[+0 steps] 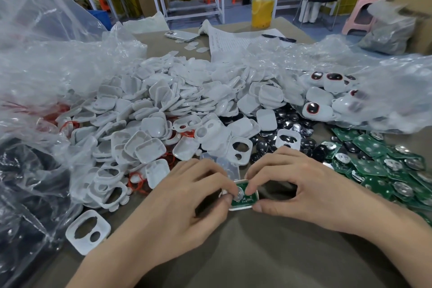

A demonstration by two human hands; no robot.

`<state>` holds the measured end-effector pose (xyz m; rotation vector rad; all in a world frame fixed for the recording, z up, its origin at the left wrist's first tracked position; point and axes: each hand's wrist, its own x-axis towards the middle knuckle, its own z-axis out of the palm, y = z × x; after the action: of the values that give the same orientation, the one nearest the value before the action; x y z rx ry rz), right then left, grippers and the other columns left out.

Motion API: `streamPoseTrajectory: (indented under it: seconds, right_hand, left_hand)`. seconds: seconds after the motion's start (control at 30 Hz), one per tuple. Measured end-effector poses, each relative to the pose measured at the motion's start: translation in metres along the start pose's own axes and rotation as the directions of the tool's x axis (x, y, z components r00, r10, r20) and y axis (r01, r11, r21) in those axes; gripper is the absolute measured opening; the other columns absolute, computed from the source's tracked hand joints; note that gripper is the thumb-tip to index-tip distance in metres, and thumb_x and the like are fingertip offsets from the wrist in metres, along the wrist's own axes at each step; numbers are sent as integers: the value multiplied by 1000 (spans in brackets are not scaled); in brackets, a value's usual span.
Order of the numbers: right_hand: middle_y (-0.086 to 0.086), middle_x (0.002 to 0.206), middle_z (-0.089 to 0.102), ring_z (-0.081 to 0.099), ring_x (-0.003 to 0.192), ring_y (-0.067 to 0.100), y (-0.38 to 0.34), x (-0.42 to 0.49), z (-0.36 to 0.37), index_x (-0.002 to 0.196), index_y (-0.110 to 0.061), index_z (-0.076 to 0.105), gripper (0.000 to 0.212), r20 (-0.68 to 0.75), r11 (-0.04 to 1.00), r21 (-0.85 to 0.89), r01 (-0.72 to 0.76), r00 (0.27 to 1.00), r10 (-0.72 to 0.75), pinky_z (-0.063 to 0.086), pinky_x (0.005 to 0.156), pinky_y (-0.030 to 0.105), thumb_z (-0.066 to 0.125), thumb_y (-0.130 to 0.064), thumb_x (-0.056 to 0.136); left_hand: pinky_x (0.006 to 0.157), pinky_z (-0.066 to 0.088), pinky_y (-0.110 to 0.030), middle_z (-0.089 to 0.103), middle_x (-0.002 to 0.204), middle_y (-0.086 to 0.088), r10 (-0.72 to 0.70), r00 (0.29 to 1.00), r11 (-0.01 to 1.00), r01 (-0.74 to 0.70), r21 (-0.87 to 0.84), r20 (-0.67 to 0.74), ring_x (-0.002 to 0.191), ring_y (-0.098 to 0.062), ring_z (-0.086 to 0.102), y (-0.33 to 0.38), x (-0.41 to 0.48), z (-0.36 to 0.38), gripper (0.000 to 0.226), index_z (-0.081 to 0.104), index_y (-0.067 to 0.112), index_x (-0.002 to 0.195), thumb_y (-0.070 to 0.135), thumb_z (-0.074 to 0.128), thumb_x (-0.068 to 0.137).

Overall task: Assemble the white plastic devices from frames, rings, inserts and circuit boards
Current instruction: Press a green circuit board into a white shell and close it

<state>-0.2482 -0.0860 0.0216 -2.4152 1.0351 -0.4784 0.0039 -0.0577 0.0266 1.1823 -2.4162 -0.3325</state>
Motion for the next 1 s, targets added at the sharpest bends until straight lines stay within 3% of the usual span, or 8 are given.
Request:
streamPoseTrajectory:
  seconds: [0.23,0.57,0.87,1.0]
  right_hand:
    - [-32,117,54,46,119,6,-3,-1,0,96,-49,70,15,10,1000,4,-5,1000,5,29,95,7,66,-55,83]
    - [-30,117,55,45,107,-1,-8,-1,1,96,-48,72,14,6,1000,-23,19,1000,-19,31,92,8,65,-53,85]
    - [-31,118,54,48,114,5,-9,0,2,101,-48,70,17,12,1000,-22,-13,1000,13,35,94,11,65,-52,85]
    - [-26,111,59,50,113,8,-9,0,2,104,-47,60,24,-8,999,12,-43,999,43,39,91,17,69,-53,83]
  left_hand:
    - [94,40,-20,58,108,23,3,1000,1000,-2,-28,14,106,-1,56,-1,0,1,12,67,38,102,41,58,95]
    - [92,40,-23,59,107,21,11,1000,999,-10,-39,25,104,-1,56,-3,1,0,14,70,38,101,44,60,93]
    - [93,39,-22,59,108,23,2,1000,1000,-1,-26,30,106,1,54,-7,1,1,23,66,40,111,52,57,94]
    - [93,38,-20,58,107,24,-14,1000,999,15,-37,21,105,1,54,-6,0,3,22,65,40,110,51,58,93]
